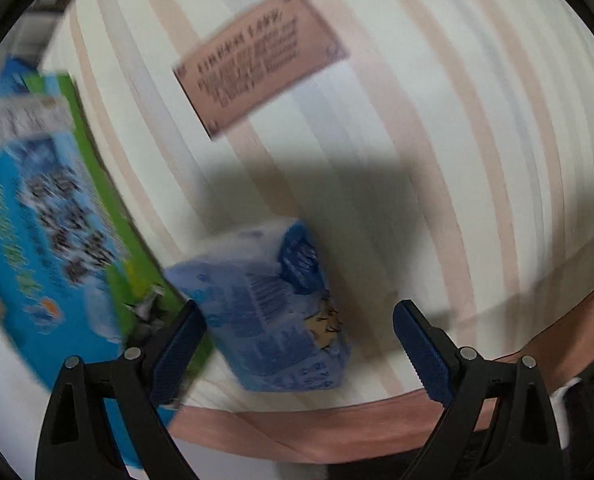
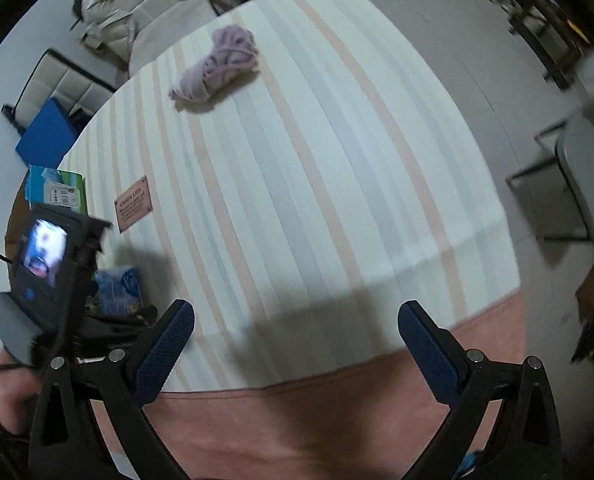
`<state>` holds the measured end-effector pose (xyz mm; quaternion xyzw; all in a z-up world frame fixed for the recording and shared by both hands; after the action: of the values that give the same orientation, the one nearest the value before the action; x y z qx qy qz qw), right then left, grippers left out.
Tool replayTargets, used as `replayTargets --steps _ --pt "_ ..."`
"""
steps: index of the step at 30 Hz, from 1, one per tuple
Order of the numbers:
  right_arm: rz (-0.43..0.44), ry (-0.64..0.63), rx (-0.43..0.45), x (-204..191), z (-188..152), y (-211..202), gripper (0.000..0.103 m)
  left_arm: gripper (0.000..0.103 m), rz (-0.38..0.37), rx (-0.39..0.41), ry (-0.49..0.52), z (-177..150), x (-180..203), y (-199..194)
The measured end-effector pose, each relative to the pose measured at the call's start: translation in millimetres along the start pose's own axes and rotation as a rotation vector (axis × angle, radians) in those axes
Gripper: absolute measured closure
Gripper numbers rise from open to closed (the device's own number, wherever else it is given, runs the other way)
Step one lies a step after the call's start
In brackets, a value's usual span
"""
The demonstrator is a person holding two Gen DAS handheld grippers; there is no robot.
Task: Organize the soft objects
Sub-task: 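Grasp the blue-and-white milk pouch with the left tool while the right tool grasps the lilac cloth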
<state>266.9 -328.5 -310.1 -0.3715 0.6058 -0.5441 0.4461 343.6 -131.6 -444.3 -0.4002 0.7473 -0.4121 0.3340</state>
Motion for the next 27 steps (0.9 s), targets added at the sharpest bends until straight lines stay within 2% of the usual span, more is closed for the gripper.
replayTargets --steps 2,6,9,13,16,18,19,20,22,23,24,27 --pt "-0.016 -0.073 0.008 -10 29 -6 0.000 0.007 -0.032 -0.013 -0.044 1 -3 7" --pt "-0.008 -0.140 0.001 -26 84 -7 0.000 0.008 -0.102 0.005 -0.125 5 -9 10" --pt "-0.019 -0.173 -0.008 -41 129 4 0.000 0.010 -0.214 0.040 -0.208 4 -21 6" --pt "0.056 -0.064 -0.094 -49 184 39 0.000 0.012 -0.343 0.085 -0.319 12 -34 -3" --pt "0.085 0.059 -0.139 -46 212 69 0.001 0.012 -0.386 0.100 -0.354 18 -38 -5" --pt "0.120 0.162 -0.177 -40 225 90 0.006 0.012 -0.394 0.100 -0.366 19 -42 -3" --pt "0.126 0.190 -0.193 -38 227 98 0.014 0.012 -0.399 0.101 -0.371 21 -46 -4" --pt "0.133 0.228 -0.224 -35 230 109 0.027 0.012 -0.409 0.101 -0.381 20 -50 -3" --pt "0.200 0.260 -0.259 -34 228 120 0.038 0.012 -0.440 0.101 -0.398 16 -66 0" --pt "0.223 0.260 -0.276 -35 224 122 0.052 0.012 -0.455 0.101 -0.403 14 -67 2" --pt "0.227 0.243 -0.284 -37 222 123 0.060 0.012 -0.473 0.101 -0.407 9 -68 2" --pt "0.105 0.039 -0.290 -45 210 116 0.061 0.012 -0.524 0.099 -0.407 7 -79 -1"
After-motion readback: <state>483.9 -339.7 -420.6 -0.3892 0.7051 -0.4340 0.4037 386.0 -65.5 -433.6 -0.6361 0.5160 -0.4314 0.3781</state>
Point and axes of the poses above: each gripper's, at about its wrist camera, not at the fingertips, and y roughly the way its jaws point, x to its right, z to its top, the point moved 2 cm from there along y, roughly the way its jaws point, and after that the axes turned 2 degrees about -z, right-handed, at the moved point
